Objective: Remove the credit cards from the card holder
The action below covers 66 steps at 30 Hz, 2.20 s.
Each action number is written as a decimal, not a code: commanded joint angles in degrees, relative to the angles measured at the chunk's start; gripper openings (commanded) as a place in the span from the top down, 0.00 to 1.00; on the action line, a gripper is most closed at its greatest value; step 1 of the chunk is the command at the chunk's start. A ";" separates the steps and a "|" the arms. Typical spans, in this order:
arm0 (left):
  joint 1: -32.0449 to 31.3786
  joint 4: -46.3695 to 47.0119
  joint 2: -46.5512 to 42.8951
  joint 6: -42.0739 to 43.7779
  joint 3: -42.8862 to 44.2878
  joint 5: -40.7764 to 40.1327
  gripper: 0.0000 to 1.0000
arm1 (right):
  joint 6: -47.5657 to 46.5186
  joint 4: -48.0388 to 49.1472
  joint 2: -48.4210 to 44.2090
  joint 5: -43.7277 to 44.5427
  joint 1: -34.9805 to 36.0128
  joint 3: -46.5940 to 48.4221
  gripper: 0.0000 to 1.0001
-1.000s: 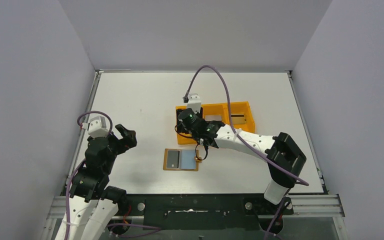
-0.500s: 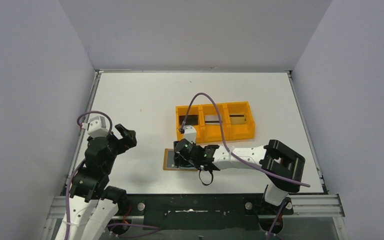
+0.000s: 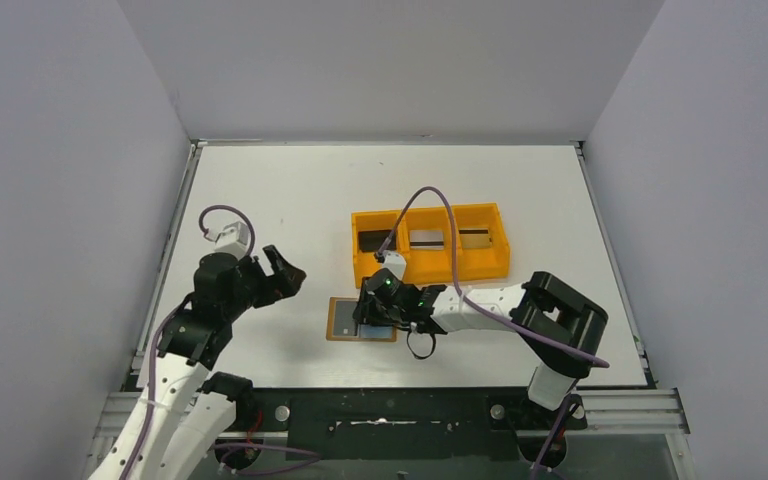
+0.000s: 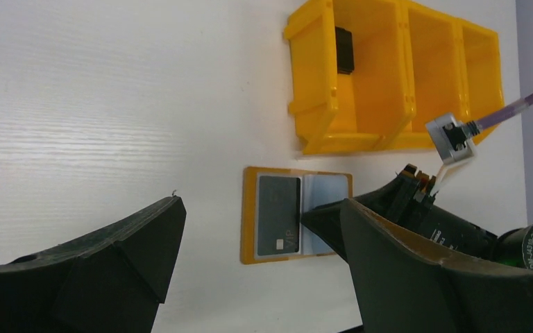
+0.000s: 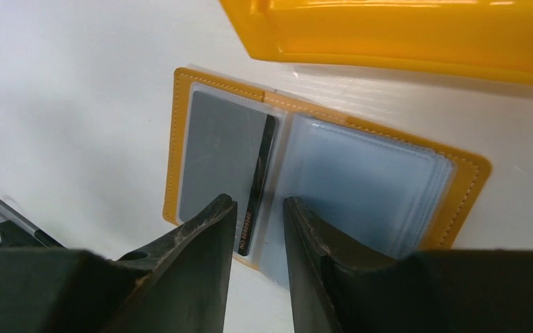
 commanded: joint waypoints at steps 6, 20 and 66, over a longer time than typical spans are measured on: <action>-1.34 9.74 11.09 -2.98 -3.66 20.43 0.34 | 5.05 4.79 1.28 -3.05 -3.36 -4.50 0.77; -10.09 13.03 22.86 -6.98 -5.88 13.41 0.57 | -0.94 -2.28 -3.45 3.28 -0.24 2.57 0.77; -15.11 18.44 29.84 -7.46 -6.80 8.67 0.62 | 4.51 8.37 1.25 -8.23 -4.98 -3.67 0.79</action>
